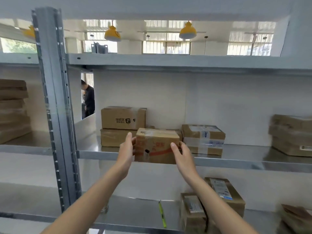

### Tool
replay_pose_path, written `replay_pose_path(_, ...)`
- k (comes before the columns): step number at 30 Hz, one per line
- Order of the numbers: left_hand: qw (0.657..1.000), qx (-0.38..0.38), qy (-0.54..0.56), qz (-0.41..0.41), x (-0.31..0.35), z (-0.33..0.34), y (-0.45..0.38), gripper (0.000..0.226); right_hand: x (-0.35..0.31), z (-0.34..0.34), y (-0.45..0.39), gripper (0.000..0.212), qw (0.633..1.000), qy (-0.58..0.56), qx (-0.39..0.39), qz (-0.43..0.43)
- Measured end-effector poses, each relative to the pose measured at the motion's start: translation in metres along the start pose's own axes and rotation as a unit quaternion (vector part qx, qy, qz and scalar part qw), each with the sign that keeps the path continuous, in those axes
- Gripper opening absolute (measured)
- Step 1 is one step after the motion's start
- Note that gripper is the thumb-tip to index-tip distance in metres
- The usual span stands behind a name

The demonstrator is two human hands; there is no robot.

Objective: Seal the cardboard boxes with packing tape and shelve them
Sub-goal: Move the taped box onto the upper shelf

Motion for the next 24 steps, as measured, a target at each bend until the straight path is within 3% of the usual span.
replay_pose_path(4, 0.999, -0.046, -0.011, 0.025, 0.032, 0.014, -0.025, 0.021, -0.02, -0.008, -0.042, 0.054, 1.0, 0.001, -0.002, 0.006)
replay_pose_path(9, 0.994, -0.104, -0.024, 0.029, 0.045, 0.03, -0.056, 0.029, -0.033, -0.013, -0.082, 0.045, 0.999, 0.026, 0.022, 0.02)
replay_pose_path(12, 0.995, -0.098, 0.006, 0.008, 0.039, 0.04, -0.069, 0.03, -0.033, -0.012, -0.099, 0.055, 0.997, 0.057, 0.037, 0.027)
replay_pose_path(18, 0.992, -0.084, 0.085, -0.036, 0.012, 0.053, -0.09, 0.076, -0.024, -0.003, -0.121, 0.05, 0.994, 0.087, 0.022, 0.063)
replay_pose_path(21, 0.993, -0.054, 0.099, -0.019, 0.018, 0.053, -0.085, 0.056, -0.021, 0.004, -0.133, 0.047, 0.993, 0.088, 0.013, 0.078)
replay_pose_path(24, 0.997, -0.034, 0.072, 0.004, 0.015, 0.054, -0.085, 0.051, -0.018, 0.013, -0.146, 0.044, 0.993, 0.081, 0.014, 0.087)
Point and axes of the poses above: each hand's wrist, its own y-axis away from the middle knuckle, its own z-axis out of the palm, x = y × z, the point moved 1 cm from there along -y, towards the middle knuckle, and after that the axes turned 1 degree about z, right-handed, at the moved point
